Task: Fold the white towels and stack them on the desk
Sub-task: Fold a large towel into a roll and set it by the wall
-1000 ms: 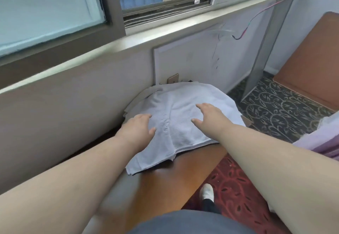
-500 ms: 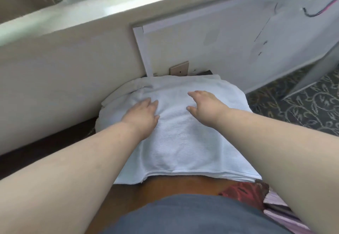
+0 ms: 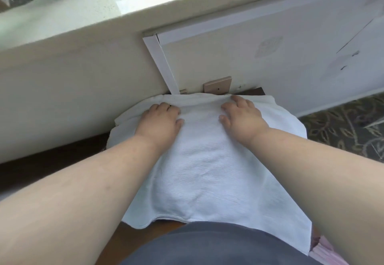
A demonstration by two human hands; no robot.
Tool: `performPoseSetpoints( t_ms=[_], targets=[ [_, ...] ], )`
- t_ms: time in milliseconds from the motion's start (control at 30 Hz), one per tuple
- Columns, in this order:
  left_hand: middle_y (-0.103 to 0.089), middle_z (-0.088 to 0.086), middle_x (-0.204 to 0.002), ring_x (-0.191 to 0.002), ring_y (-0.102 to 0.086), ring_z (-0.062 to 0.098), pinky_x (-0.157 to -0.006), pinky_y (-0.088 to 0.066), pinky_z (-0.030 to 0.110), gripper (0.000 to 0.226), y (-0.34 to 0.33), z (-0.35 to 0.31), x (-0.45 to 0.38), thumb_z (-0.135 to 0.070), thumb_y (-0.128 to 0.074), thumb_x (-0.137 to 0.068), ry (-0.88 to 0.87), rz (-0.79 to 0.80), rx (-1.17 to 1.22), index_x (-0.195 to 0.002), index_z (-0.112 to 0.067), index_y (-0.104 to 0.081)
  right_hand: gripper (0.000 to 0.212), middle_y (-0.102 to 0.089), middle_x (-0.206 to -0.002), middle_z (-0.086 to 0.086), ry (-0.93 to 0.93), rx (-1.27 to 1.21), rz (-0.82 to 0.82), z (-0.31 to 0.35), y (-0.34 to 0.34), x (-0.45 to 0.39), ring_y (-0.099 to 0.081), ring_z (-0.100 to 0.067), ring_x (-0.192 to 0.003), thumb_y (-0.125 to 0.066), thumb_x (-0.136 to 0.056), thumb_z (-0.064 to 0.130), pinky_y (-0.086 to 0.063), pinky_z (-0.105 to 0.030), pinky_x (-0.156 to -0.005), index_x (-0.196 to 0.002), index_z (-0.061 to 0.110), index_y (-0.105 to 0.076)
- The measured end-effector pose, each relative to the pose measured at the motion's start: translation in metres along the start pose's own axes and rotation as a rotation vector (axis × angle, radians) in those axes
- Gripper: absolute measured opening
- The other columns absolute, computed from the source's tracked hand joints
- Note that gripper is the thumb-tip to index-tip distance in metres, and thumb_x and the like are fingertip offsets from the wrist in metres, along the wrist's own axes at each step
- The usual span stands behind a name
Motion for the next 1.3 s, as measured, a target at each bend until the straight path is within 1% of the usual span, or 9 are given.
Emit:
performPoseSetpoints(
  t_ms=[100, 200, 400, 533, 667, 767, 933, 1100, 1300],
  targets=[
    [-0.062, 0.008, -0.118, -0.108, -0.054, 0.033, -0.087, -0.041, 0.042, 0.041, 0.009, -0.003, -0.012, -0.035, -0.047, -0.098, -0.047, -0.140, 0.000, -0.136, -0.019, -0.050, 0.053, -0.043, -0.148, -0.007, -0.050, -0.011, -0.102, -0.005, 0.005, -0.021, -0.035, -0.032, -0.136, -0.049, -0.093, 0.044, -0.029, -0.044, -0.108, -0.142, 0.024, -0.042],
    [-0.051, 0.011, -0.123, -0.111, -0.047, 0.034, -0.089, -0.041, 0.043, 0.051, 0.010, -0.007, -0.026, -0.034, -0.050, -0.096, -0.021, -0.112, -0.099, -0.144, -0.020, -0.042, 0.045, -0.056, -0.131, -0.007, -0.035, 0.041, -0.094, -0.012, 0.009, -0.033, -0.046, -0.034, -0.122, -0.053, -0.093, 0.043, -0.034, -0.042, -0.101, -0.133, 0.023, -0.054],
    [-0.046, 0.007, -0.115, -0.106, -0.038, 0.029, -0.087, -0.024, 0.037, 0.023, -0.003, -0.007, -0.028, -0.033, -0.060, -0.089, -0.027, -0.131, -0.082, -0.111, -0.024, -0.060, 0.033, -0.061, -0.112, -0.011, 0.045, 0.004, -0.129, -0.016, 0.006, -0.029, -0.052, -0.035, -0.109, -0.057, -0.092, 0.040, -0.042, -0.041, -0.094, -0.112, 0.014, -0.059],
    [-0.064, 0.012, -0.103, -0.097, -0.056, 0.033, -0.085, -0.030, 0.038, 0.027, 0.000, 0.004, -0.019, -0.030, -0.068, -0.084, -0.131, -0.151, 0.016, -0.103, -0.012, -0.060, 0.035, -0.063, -0.106, -0.007, 0.063, 0.091, -0.133, -0.025, 0.008, -0.022, -0.055, -0.033, -0.103, -0.052, -0.093, 0.049, -0.042, -0.042, -0.087, -0.108, 0.018, -0.060],
    [-0.062, 0.011, -0.110, -0.105, -0.052, 0.034, -0.088, -0.037, 0.039, 0.031, 0.004, 0.032, -0.015, -0.033, -0.061, -0.089, -0.003, -0.071, 0.029, -0.115, -0.017, -0.058, 0.037, -0.061, -0.095, -0.004, -0.048, 0.180, -0.073, -0.045, 0.012, -0.013, -0.054, -0.029, -0.087, -0.045, -0.093, 0.057, -0.040, -0.039, -0.076, -0.094, 0.021, -0.054],
    [-0.055, 0.011, -0.118, -0.116, -0.044, 0.033, -0.093, -0.031, 0.036, 0.035, 0.009, 0.050, -0.018, -0.036, -0.059, -0.090, 0.072, 0.031, -0.019, -0.121, -0.019, -0.060, 0.035, -0.060, -0.095, -0.003, -0.155, 0.175, -0.032, -0.055, 0.017, -0.003, -0.047, -0.027, -0.081, -0.043, -0.093, 0.056, -0.038, -0.037, -0.075, -0.096, 0.023, -0.052],
    [-0.058, 0.011, -0.122, -0.114, -0.048, 0.034, -0.093, -0.037, 0.037, 0.033, 0.015, 0.056, -0.001, -0.024, -0.054, -0.091, 0.053, 0.059, 0.023, -0.124, -0.018, -0.053, 0.032, -0.063, -0.111, -0.011, -0.196, 0.299, 0.058, -0.068, 0.033, 0.012, -0.059, -0.034, -0.099, -0.043, -0.095, 0.043, -0.047, -0.038, -0.082, -0.108, 0.017, -0.059],
    [-0.060, 0.000, -0.095, -0.084, -0.052, 0.026, -0.067, -0.038, 0.033, 0.026, 0.039, 0.060, 0.034, -0.025, -0.057, -0.080, 0.080, -0.079, 0.257, -0.105, -0.029, -0.054, 0.022, -0.060, -0.081, -0.007, -0.171, 0.086, -0.206, -0.049, 0.047, 0.047, -0.053, -0.032, -0.070, -0.044, -0.091, 0.038, -0.041, -0.034, -0.060, -0.085, 0.018, -0.052],
    [-0.056, -0.004, -0.090, -0.078, -0.049, 0.023, -0.061, -0.033, 0.033, 0.014, 0.065, 0.071, 0.076, -0.040, -0.049, -0.086, 0.105, -0.184, 0.289, -0.095, -0.030, -0.053, 0.028, -0.055, -0.077, 0.006, -0.119, -0.289, -0.389, 0.026, 0.051, 0.085, -0.048, -0.023, -0.076, -0.039, -0.077, 0.042, -0.032, -0.031, -0.066, -0.096, 0.029, -0.054]
  ],
)
Point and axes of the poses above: each hand's wrist, its own x-axis away from the middle knuckle, its own y-axis out of the back of the hand, z = x × y, the point moved 1 cm from there along -x, towards the middle knuckle
